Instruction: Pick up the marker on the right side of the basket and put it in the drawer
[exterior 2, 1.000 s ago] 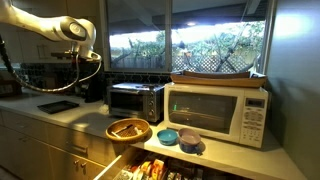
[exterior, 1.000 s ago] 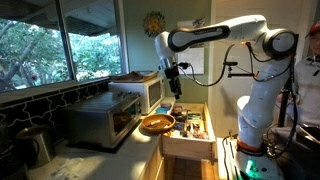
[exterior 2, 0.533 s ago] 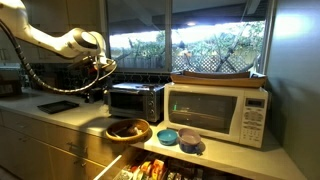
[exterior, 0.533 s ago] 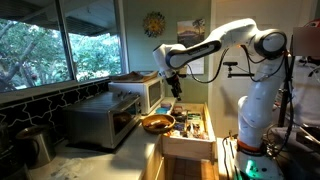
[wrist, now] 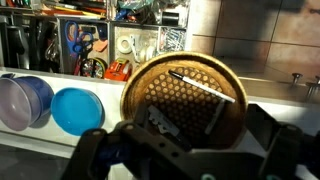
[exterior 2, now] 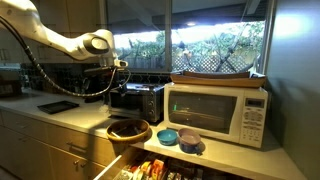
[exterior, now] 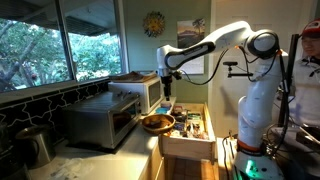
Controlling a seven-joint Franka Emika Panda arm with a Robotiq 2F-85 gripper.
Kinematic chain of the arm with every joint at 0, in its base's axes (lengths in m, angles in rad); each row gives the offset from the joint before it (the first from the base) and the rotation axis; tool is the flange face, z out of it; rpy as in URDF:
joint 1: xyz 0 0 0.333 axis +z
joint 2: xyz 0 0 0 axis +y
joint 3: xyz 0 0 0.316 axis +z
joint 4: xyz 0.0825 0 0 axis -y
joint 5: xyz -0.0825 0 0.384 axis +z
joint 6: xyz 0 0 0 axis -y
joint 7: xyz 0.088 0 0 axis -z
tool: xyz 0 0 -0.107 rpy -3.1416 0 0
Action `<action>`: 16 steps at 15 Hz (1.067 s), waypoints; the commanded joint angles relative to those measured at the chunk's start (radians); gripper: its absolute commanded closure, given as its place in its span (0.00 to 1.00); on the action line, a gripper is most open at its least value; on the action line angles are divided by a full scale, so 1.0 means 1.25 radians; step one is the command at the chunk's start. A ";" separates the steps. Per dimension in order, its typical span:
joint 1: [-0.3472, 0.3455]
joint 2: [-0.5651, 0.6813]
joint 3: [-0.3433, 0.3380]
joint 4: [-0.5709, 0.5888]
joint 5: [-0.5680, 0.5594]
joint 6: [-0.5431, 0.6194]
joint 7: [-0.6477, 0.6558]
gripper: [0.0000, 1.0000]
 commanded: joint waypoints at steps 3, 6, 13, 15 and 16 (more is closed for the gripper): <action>-0.005 0.001 0.011 0.002 0.002 -0.002 0.000 0.00; 0.001 0.006 0.011 -0.072 -0.053 0.213 -0.064 0.00; 0.007 0.042 -0.087 -0.235 0.114 0.641 -0.255 0.00; 0.027 0.057 -0.135 -0.261 0.240 0.659 -0.370 0.00; -0.002 0.051 -0.090 -0.233 0.157 0.632 -0.287 0.00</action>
